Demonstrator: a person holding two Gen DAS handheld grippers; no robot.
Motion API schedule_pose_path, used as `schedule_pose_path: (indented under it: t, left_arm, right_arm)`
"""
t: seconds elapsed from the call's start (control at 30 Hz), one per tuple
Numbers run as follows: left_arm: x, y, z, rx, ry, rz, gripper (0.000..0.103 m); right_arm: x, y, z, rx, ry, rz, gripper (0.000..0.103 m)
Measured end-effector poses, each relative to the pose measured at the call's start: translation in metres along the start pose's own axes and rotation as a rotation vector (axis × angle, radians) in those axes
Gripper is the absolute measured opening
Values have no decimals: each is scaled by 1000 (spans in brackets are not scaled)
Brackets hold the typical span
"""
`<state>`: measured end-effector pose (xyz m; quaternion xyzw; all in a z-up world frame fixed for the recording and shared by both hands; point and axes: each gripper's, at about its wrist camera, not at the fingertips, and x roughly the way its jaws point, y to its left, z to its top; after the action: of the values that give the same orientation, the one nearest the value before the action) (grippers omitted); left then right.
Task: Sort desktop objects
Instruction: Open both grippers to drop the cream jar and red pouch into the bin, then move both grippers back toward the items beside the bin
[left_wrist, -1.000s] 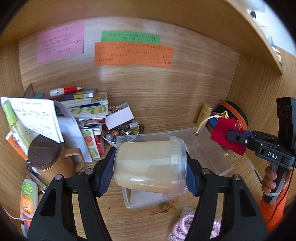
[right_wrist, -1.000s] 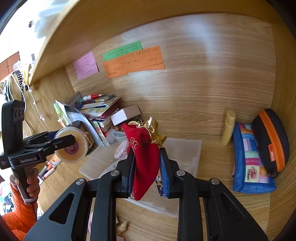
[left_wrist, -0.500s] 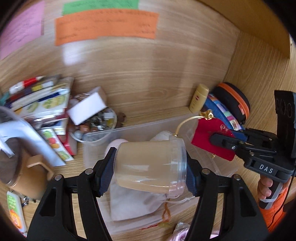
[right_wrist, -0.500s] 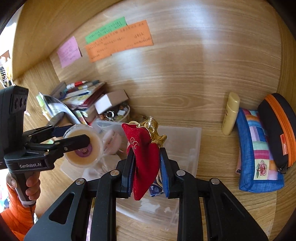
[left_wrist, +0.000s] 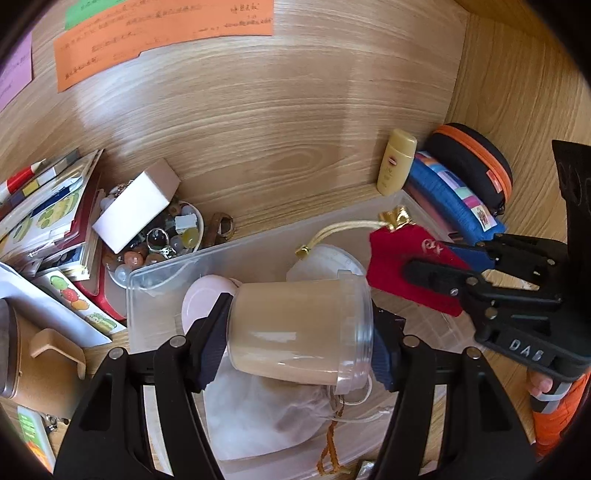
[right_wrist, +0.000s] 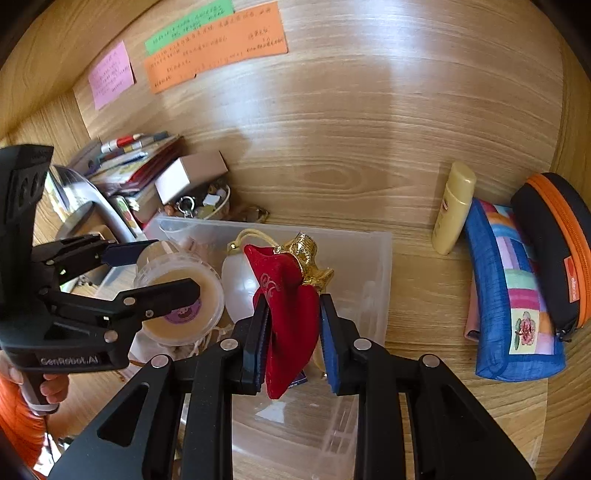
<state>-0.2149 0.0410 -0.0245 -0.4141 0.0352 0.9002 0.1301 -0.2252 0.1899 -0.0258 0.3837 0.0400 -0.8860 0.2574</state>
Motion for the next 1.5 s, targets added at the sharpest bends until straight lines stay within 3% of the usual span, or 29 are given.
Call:
schedule_pose_path:
  t: [0.5,0.63,0.77,1.03,1.2,1.3,1.37,1.5]
  left_arm:
    - [12,-8,1,22,26,-35,66]
    - [3,-11,3,28,5,-42,67]
    - [-15,-14,6,51,-38,-12,71]
    - [-44,-9,4,51,-88,44,74]
    - [-61,-2,-3,42,-120,90,87]
    - [-74,0,-9,32,-137,114,91]
    - [-81,0,-12,28,-147,129,93]
    - [-95,0,-22,20,-161,153,95]
  right_arm:
    - [9,12,-5,-70,10,-57,28]
    - [7,10,-4,-59,10,-36,29]
    - [0,9,-3,-54,-14,-36,42]
    - [-19,12,1,-50,-60,-27,48]
    - [-34,14,2,-49,-92,-30,59]
    - [-46,20,0,-62,-113,-30,64]
    - [-53,24,-2,-72,-123,-38,74]
    - [-70,35,-9,-99,-151,-51,78]
